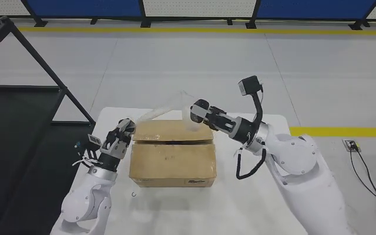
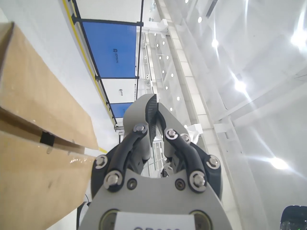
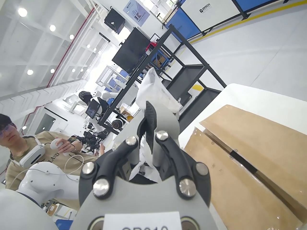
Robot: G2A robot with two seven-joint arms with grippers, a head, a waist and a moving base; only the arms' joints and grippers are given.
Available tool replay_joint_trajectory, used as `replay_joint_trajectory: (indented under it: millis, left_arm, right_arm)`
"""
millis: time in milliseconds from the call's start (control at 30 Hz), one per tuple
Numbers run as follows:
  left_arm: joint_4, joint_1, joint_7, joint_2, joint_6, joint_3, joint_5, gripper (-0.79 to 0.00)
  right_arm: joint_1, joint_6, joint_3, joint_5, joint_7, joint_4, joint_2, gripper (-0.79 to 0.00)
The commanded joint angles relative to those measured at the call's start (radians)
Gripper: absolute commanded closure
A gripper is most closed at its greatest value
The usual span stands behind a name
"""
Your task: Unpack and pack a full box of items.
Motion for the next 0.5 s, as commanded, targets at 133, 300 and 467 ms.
replay_joint_trajectory:
  millis: [133, 300, 467]
  left_arm:
    - [-0.038, 0.037, 0.022, 0.003, -0.013, -0.041, 0.061, 0.000]
    - [-0.031, 0.056, 0.042, 0.003, -0.012, -0.053, 0.088, 0.000]
    - [-0.019, 0.062, 0.061, 0.002, -0.010, -0.058, 0.119, 0.000]
  right_arm:
    - [-0.014, 0.039, 0.028, 0.115, 0.084, 0.067, 0.005, -0.785]
    - [-0.013, 0.074, 0.031, 0.174, 0.135, 0.143, 0.007, -0.785]
    - [-0.001, 0.110, 0.041, 0.234, 0.183, 0.227, 0.010, -0.785]
